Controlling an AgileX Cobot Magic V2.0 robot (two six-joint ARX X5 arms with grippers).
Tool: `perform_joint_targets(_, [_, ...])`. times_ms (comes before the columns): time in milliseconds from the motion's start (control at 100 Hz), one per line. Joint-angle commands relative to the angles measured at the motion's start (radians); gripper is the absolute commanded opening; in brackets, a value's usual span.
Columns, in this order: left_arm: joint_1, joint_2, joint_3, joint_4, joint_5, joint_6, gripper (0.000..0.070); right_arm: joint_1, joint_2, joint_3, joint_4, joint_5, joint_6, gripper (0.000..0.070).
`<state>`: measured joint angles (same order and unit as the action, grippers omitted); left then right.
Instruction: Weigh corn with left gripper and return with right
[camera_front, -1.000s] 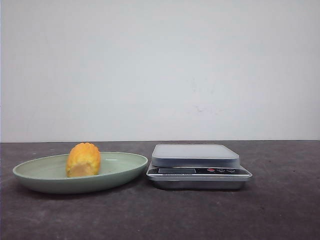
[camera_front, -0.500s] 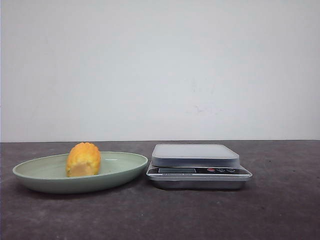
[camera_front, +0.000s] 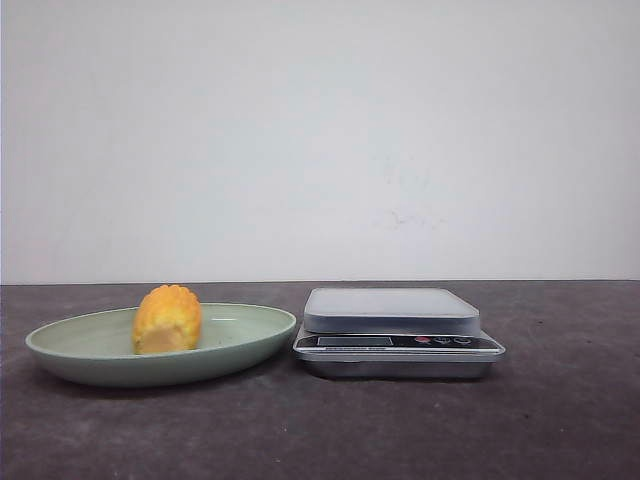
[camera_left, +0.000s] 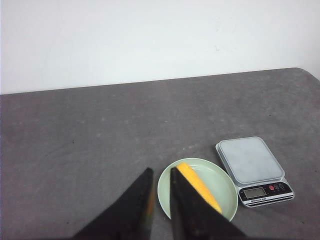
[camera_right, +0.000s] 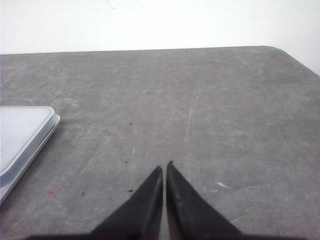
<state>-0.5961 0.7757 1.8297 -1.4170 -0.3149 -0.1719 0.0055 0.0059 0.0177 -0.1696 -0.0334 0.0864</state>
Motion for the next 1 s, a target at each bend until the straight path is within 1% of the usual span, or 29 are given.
perform_joint_targets(0, [-0.005, 0.007, 0.023, 0.019, -0.002, -0.002, 0.0011, -0.001, -0.002, -0.005, 0.013, 0.000, 0.000, 0.0007])
perform_joint_targets(170, [-0.002, 0.007, 0.023, 0.020, -0.002, -0.002, 0.0011, -0.001, -0.002, -0.005, 0.013, 0.000, 0.000, 0.0006])
perform_joint_targets(300, [0.036, 0.001, 0.023, 0.024, -0.002, 0.002, 0.0012, -0.001, -0.002, -0.005, 0.013, 0.000, 0.000, 0.0007])
perform_joint_targets(370, [0.061, -0.003, 0.022, 0.037, -0.002, -0.021, 0.0011, -0.001, -0.002, -0.005, 0.013, 0.000, 0.000, 0.0007])
perform_joint_targets(450, [0.083, -0.022, -0.005, 0.122, 0.002, -0.024, 0.0011, -0.001, -0.002, -0.005, 0.013, 0.000, 0.000, 0.0006])
perform_joint_targets(550, [0.109, -0.069, -0.112, 0.292, 0.018, -0.008, 0.0012, -0.001, -0.002, -0.005, 0.013, 0.000, 0.000, 0.0007])
perform_joint_targets(630, [0.145, -0.124, -0.254, 0.446, 0.077, -0.005, 0.0012, -0.001, -0.002, -0.005, 0.013, 0.000, 0.000, 0.0006])
perform_joint_targets(690, [0.178, -0.173, -0.383, 0.566, 0.148, -0.009, 0.0012, -0.001, -0.002, -0.005, 0.013, 0.000, 0.000, 0.0006])
perform_joint_targets(740, [0.208, -0.214, -0.500, 0.662, 0.227, -0.023, 0.0012, -0.001, -0.002, -0.005, 0.013, 0.000, 0.000, 0.0007])
perform_joint_targets(850, [0.280, -0.312, -0.777, 0.848, 0.425, -0.073, 0.0012, -0.001, -0.002, -0.005, 0.013, 0.000, 0.000, 0.0007])
perform_joint_targets(900, [0.312, -0.356, -0.908, 0.932, 0.499, -0.094, 0.0012, -0.001, -0.002, -0.005, 0.013, 0.000, 0.000, 0.0006])
perform_joint_targets(950, [0.339, -0.397, -1.032, 1.016, 0.549, -0.121, 0.0012, -0.001, -0.002, -0.005, 0.013, 0.000, 0.000, 0.0006])
perform_joint_targets(990, [0.357, -0.427, -1.123, 1.078, 0.563, -0.146, 0.0012, -0.001, -0.002, -0.005, 0.013, 0.000, 0.000, 0.0006])
